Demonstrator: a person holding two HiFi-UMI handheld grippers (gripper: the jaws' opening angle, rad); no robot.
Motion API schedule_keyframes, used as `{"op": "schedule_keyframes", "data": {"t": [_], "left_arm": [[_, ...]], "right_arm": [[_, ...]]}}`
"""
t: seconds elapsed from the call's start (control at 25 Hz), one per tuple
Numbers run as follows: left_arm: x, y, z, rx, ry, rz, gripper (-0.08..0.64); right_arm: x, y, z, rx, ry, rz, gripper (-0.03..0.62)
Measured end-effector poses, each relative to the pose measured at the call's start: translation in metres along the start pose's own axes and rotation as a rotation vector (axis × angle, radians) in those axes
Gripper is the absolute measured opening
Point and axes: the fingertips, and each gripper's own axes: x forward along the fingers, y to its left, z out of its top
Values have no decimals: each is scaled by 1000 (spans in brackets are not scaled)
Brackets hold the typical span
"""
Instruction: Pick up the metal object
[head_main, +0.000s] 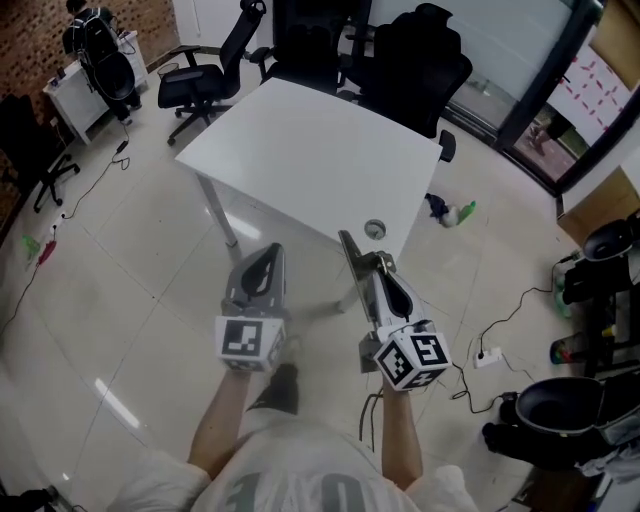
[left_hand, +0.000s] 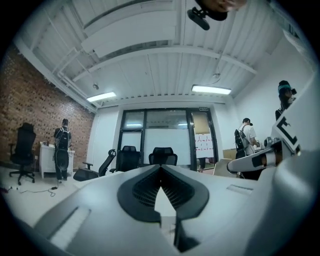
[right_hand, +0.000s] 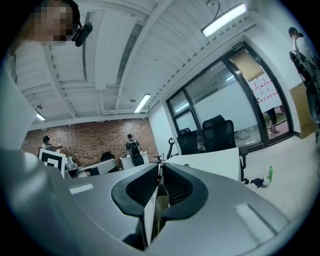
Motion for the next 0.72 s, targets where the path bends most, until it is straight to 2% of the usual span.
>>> {"op": "schedule_keyframes", "data": {"t": [0.16,0.44,0.6,0.72], "left_arm": [[-55,-42,-18,3,40,-34,-2],[-159,-106,26,-12,16,23,-2],[-212,-118,38,-8,-16,63,-2],[-236,-131,41,-3,-23,57,-2]], "right_arm": [[-78,21,-17,-1,-2,33,46],[-194,60,-13,-7,38,62,44],[-231,82,-14,-19,26,74,44],[-246,91,-20,-6,25,79,43]]}}
